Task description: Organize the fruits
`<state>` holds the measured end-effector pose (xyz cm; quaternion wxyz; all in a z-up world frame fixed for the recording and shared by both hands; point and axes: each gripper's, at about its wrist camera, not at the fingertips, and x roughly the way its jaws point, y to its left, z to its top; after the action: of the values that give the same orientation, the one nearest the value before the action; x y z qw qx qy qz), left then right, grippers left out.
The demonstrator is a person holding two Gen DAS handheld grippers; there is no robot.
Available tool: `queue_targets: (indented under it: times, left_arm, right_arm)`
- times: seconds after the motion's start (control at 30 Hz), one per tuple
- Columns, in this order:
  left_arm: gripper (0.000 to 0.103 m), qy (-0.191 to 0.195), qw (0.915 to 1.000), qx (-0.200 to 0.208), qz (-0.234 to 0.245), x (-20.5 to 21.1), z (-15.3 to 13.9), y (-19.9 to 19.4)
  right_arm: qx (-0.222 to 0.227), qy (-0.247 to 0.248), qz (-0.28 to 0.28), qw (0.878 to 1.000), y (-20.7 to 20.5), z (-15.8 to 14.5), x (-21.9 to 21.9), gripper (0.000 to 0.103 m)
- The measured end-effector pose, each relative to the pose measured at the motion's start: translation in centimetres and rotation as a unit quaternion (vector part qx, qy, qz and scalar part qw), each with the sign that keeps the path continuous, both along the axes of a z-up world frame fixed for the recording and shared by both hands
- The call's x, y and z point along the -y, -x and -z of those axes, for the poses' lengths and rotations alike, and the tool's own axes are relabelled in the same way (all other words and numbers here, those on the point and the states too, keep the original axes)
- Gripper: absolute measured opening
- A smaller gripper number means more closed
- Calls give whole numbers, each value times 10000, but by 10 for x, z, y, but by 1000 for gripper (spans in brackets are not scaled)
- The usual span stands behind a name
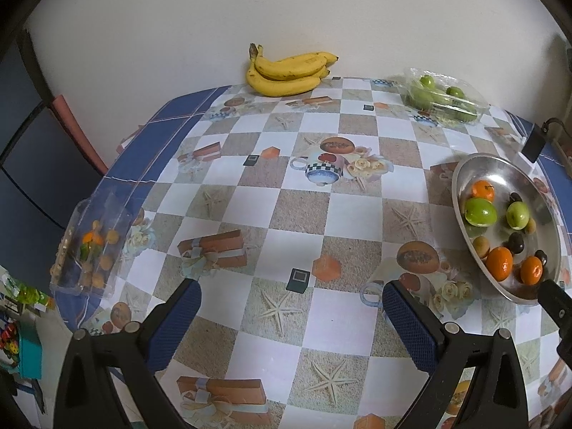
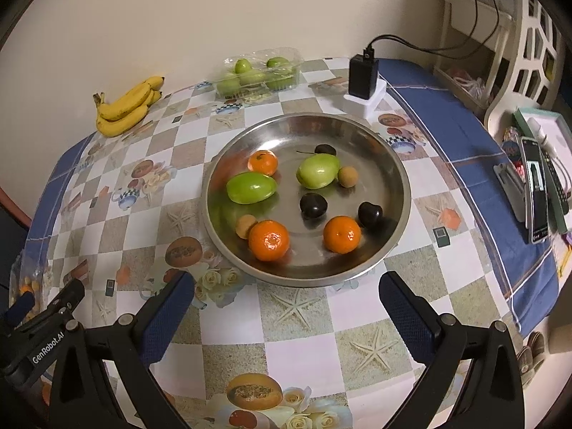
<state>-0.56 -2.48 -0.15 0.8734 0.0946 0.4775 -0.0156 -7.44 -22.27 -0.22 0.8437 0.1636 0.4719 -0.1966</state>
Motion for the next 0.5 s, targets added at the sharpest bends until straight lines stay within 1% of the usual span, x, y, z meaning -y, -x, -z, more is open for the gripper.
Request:
queue_targets:
  times: [0.1, 0.5]
  left_arm:
    - [103, -21, 10000, -1, 21, 1, 0, 0]
    - [103, -37, 10000, -63, 48, 1, 4, -2]
  right_arm:
    - [-30, -32, 42, 10000, 0, 2, 1, 103]
    - [-181, 90, -59, 9998, -6, 5, -5, 103]
